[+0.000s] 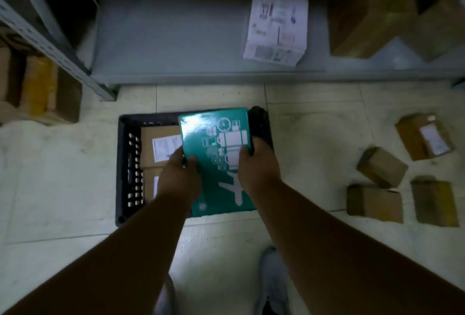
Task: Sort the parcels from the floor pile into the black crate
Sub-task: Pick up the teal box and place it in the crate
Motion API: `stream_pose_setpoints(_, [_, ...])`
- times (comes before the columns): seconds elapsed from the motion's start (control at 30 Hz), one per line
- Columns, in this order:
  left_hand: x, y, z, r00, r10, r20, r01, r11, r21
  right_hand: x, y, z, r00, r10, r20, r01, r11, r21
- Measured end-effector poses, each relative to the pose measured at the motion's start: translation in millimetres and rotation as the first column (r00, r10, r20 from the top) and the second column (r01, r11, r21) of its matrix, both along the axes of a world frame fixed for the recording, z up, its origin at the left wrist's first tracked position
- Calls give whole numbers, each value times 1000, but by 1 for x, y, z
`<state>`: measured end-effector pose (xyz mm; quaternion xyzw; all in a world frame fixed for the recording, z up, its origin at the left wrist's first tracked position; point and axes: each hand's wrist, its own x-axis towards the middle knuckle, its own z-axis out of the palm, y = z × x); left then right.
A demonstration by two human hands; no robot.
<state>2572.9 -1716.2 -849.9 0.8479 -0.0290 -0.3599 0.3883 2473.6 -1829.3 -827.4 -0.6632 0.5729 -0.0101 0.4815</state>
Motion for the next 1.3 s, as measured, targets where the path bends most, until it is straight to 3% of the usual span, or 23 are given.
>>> stream_pose_setpoints(0.2, [-3,-9,-73,978,46,-203,-51,999,-19,1,-7,-75,998,2,-62,3,997,81])
stream_pose_setpoints(0.37, [-25,-19,-99,955,-91,-283,71,994,-82,-27,6,-112,972,184,-147,-203,971,-130])
stream_pose_setpoints(0.5, [-24,-18,-114,929,-134,-346,113,990,-79,-41,8,-139,855,424,-298,-488,852,-189])
stream_pose_setpoints(0.63, [-23,-23,-126,898,-239,-369,233,971,-61,-47,0,-156,681,546,-488,-688,705,-172])
stream_pose_setpoints(0.83, [-28,-32,-141,861,-275,-428,281,958,-50,-53,-6,-164,547,604,-579,-785,610,-106])
stream_pose_setpoints(0.93, [-35,-36,-146,838,-323,-440,334,941,-54,-51,-6,-170,458,702,-546,-840,542,-8])
stream_pose_setpoints(1.03, [-39,-37,-151,838,-349,-419,363,931,-49,-48,-1,-177,461,716,-524,-834,551,19])
stream_pose_setpoints(1.2, [-40,-37,-161,851,-276,-447,260,961,-97,-47,1,-185,476,702,-530,-836,549,-24])
stream_pose_setpoints(1.3, [-41,-36,-164,890,-363,-277,350,932,-97,-43,-3,-181,523,672,-525,-809,585,-59])
